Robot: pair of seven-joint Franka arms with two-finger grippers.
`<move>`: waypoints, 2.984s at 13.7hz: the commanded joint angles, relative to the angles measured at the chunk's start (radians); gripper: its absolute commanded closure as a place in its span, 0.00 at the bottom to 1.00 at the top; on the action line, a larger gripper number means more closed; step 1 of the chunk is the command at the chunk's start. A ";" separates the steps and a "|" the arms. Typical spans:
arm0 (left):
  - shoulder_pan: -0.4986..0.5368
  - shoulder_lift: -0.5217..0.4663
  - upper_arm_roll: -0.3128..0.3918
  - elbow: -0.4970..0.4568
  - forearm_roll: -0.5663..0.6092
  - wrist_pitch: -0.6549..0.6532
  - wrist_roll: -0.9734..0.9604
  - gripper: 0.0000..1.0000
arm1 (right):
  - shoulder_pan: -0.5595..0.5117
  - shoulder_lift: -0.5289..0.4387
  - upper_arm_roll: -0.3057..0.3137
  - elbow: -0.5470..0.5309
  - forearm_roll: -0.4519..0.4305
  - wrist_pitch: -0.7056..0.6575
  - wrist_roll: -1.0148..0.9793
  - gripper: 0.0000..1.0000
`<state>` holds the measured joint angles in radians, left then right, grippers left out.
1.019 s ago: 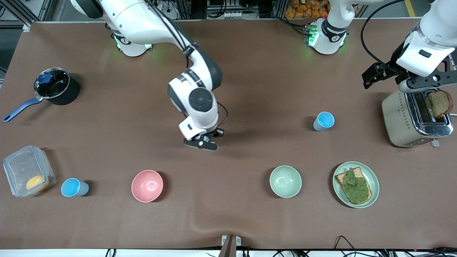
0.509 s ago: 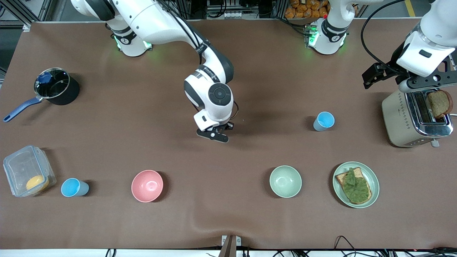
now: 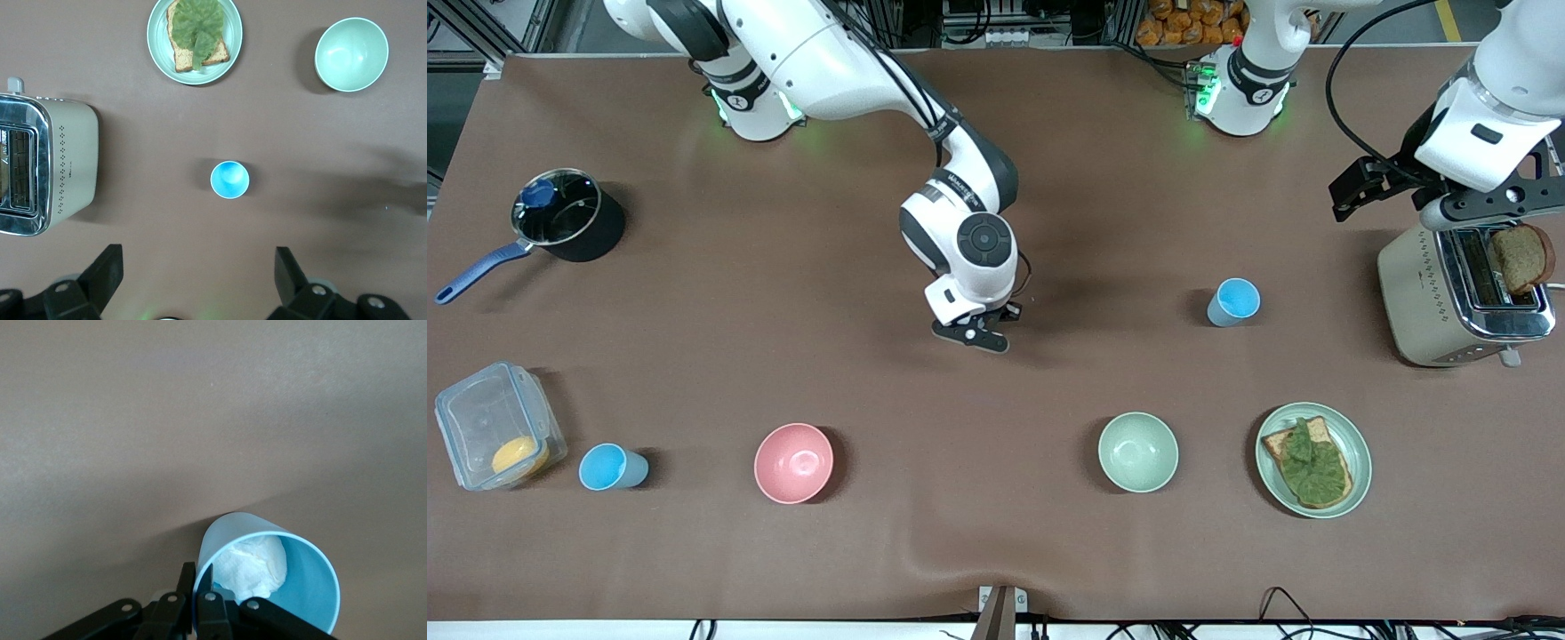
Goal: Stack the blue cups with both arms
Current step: 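Lower the blue cup onto the table and open the right gripper, then retract the right gripper while the left gripper reaches the other cup, then lower the left gripper and grasp the empty blue cup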
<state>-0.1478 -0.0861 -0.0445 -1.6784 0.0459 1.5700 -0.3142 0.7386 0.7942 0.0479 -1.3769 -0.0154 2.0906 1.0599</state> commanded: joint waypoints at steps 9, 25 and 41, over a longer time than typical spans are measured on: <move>0.008 -0.001 -0.006 0.006 -0.001 -0.013 -0.008 0.00 | -0.092 -0.168 -0.016 0.030 0.006 -0.185 -0.047 0.00; -0.025 0.061 -0.021 0.017 0.020 -0.004 -0.003 0.00 | -0.616 -0.561 -0.013 -0.221 0.021 -0.287 -0.874 0.00; -0.027 0.182 -0.035 0.025 0.052 -0.002 0.030 0.00 | -0.619 -0.547 -0.013 -0.218 0.014 -0.254 -0.960 0.00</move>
<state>-0.1675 0.0644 -0.0751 -1.6752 0.0666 1.5730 -0.2877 0.1392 0.2496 0.0228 -1.5904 -0.0062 1.8289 0.1141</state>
